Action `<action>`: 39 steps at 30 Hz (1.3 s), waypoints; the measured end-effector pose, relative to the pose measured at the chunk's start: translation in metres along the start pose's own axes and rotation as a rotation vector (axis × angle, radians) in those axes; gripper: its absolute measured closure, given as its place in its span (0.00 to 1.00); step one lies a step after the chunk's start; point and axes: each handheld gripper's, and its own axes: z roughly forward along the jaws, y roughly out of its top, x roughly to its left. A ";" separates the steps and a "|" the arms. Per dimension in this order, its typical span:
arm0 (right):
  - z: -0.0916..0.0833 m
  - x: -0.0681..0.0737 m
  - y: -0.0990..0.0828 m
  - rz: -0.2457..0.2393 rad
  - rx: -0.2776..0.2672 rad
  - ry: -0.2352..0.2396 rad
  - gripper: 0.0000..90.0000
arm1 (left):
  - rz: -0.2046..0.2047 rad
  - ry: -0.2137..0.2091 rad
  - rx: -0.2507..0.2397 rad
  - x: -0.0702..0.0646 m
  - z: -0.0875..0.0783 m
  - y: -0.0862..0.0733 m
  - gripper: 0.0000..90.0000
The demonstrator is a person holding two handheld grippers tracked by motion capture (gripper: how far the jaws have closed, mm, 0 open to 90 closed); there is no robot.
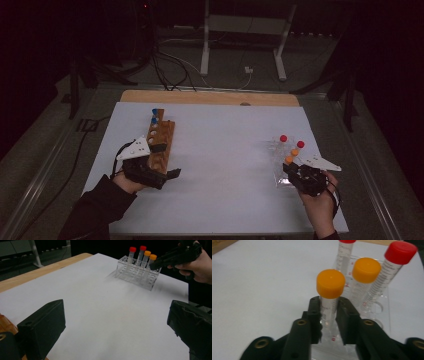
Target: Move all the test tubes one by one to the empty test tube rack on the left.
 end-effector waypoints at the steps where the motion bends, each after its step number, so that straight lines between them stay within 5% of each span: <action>1: -0.001 -0.001 0.000 -0.001 -0.004 0.001 0.82 | 0.001 0.001 0.001 0.000 0.000 0.000 0.03; 17: -0.053 0.019 0.034 -0.093 -0.182 -0.025 0.83 | 0.007 -0.022 -0.008 -0.004 0.001 0.006 0.03; 23: -0.051 0.042 0.041 -0.139 -0.185 0.054 0.83 | 0.012 -0.051 0.010 -0.008 0.010 0.008 0.03; 39: -0.005 0.116 0.031 -0.264 -0.051 0.295 0.83 | 0.064 -0.183 0.050 -0.037 0.049 0.021 0.07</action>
